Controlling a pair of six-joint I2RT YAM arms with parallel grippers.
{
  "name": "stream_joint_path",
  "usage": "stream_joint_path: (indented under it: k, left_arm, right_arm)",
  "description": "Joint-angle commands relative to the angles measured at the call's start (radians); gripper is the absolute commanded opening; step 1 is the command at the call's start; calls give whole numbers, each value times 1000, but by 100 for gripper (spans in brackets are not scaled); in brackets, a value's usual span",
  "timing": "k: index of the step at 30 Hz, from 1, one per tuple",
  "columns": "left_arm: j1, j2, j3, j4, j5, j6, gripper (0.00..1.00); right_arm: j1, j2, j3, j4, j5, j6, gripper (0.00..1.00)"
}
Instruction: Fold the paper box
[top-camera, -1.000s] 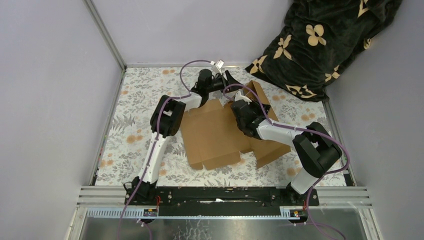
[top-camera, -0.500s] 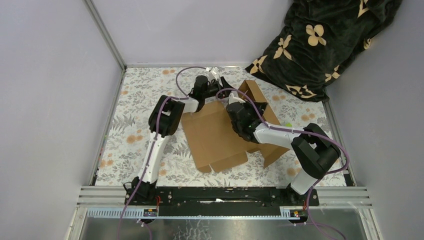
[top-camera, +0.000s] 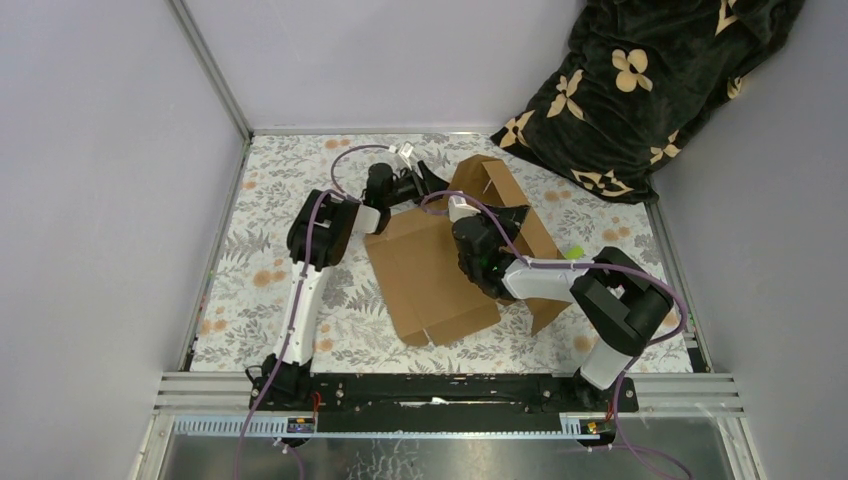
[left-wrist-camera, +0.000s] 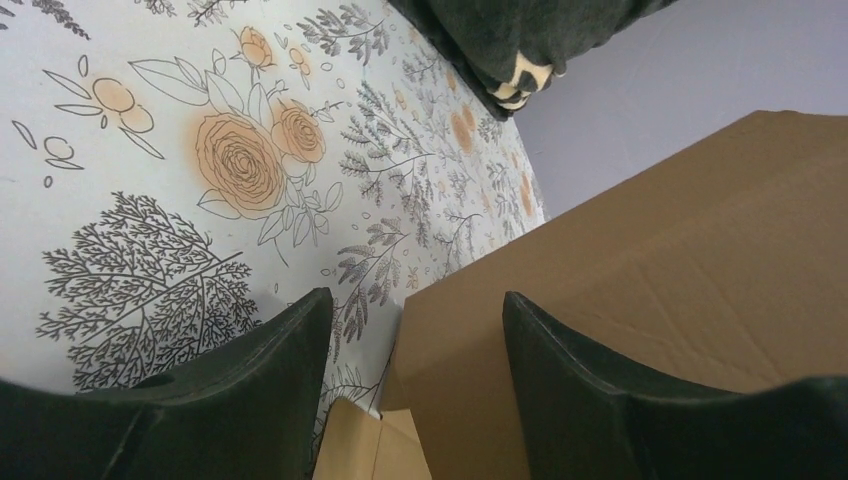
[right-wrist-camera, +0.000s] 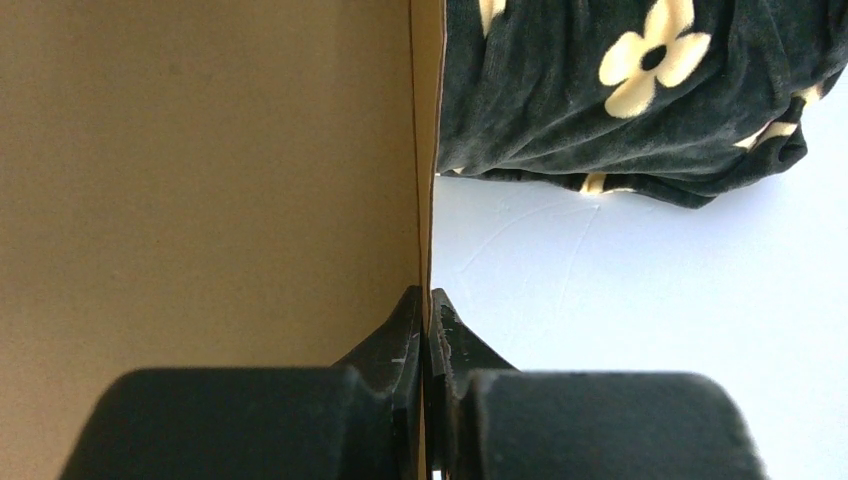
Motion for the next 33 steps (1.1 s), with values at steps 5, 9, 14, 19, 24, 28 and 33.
stream_joint_path:
  k: [5, 9, 14, 19, 24, 28, 33]
  left_arm:
    - [13, -24, -42, 377, 91, -149, 70]
    - [9, -8, -35, 463, 120, -197, 70]
    - [-1, -7, -26, 460, 143, -177, 70]
    - [-3, -4, -47, 467, 144, -158, 70]
    - [-3, -13, -92, 493, 140, -140, 70]
    - [-4, -14, -124, 537, 143, -140, 70]
    - [-10, -4, -135, 565, 150, -137, 70]
  right_arm:
    - [20, 16, -8, 197, 57, -117, 0]
    - [24, 27, -14, 259, 61, -161, 0]
    - [31, 41, -11, 271, 59, -159, 0]
    - [32, 37, 15, 155, 38, -66, 0]
    - [31, 27, 46, 28, 24, 22, 0]
    - [31, 40, 39, 58, 26, 0, 0]
    - [33, 50, 45, 55, 23, 7, 0]
